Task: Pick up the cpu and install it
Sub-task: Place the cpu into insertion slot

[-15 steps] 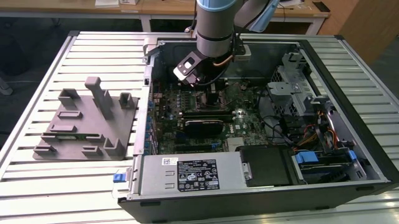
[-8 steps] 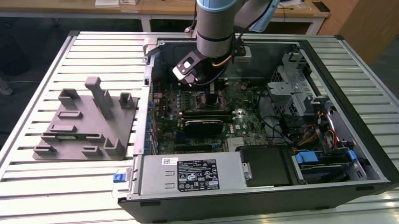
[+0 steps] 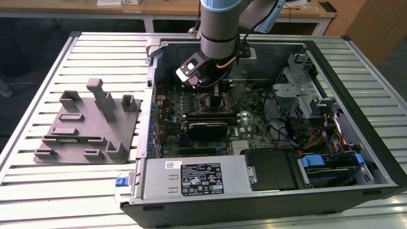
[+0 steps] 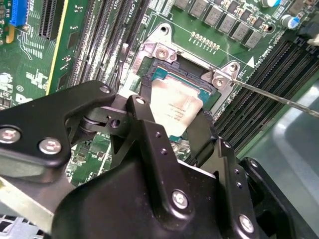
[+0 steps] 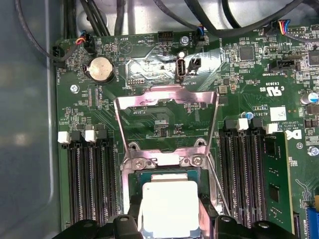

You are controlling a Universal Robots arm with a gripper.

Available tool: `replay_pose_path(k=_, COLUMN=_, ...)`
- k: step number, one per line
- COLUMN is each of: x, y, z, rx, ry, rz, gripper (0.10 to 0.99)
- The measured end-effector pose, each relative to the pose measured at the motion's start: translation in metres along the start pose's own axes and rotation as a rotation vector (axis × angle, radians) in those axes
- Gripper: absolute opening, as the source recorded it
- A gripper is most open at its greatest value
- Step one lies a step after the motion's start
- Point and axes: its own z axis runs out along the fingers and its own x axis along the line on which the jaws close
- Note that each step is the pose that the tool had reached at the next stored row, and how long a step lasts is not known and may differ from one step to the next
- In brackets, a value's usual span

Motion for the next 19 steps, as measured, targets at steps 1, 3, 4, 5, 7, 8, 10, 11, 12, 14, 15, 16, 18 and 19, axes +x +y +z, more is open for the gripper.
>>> replay_pose_path(k=1, x=0.0, y=0.0, z=0.0, rx=0.0, ry=-0.0012, rz=-0.002, gripper=0.533)
replay_pose_path(k=3, x=-0.0001, y=-0.0002, z=0.0, rx=0.0, ry=-0.0019, rz=-0.005, gripper=0.533)
replay_pose_path(k=4, x=-0.0001, y=-0.0006, z=0.0001, rx=0.0, ry=-0.002, rz=-0.005, gripper=0.533)
replay_pose_path(k=5, x=-0.0001, y=-0.001, z=0.0001, rx=0.0, ry=-0.002, rz=-0.005, gripper=0.533)
replay_pose_path(k=7, x=-0.0002, y=-0.0015, z=0.0003, rx=0.0, ry=-0.0019, rz=-0.005, gripper=0.533)
replay_pose_path(k=8, x=-0.0002, y=-0.0015, z=0.0006, rx=0.0, ry=-0.002, rz=-0.005, gripper=0.533)
replay_pose_path(k=10, x=-0.0003, y=-0.0016, z=0.0015, rx=0.0, ry=-0.0024, rz=-0.006, gripper=0.533)
replay_pose_path(k=11, x=-0.0003, y=-0.0016, z=0.0018, rx=0.0, ry=-0.0025, rz=-0.006, gripper=0.533)
replay_pose_path(k=12, x=-0.0003, y=-0.0017, z=0.0018, rx=0.0, ry=-0.0025, rz=-0.006, gripper=0.533)
replay_pose_path(k=14, x=-0.0003, y=-0.0016, z=0.002, rx=0.0, ry=-0.0022, rz=-0.006, gripper=0.533)
replay_pose_path(k=15, x=-0.0002, y=-0.0016, z=0.0021, rx=0.0, ry=-0.0021, rz=-0.006, gripper=0.533)
replay_pose_path(k=16, x=-0.0002, y=-0.0016, z=0.0021, rx=0.0, ry=-0.0021, rz=-0.006, gripper=0.533)
replay_pose_path(k=18, x=0.0, y=-0.0015, z=0.0026, rx=-0.001, ry=-0.0008, rz=-0.006, gripper=0.545)
replay_pose_path(k=19, x=0.0, y=-0.0015, z=0.0027, rx=-0.001, ry=-0.0008, rz=-0.006, gripper=0.545)
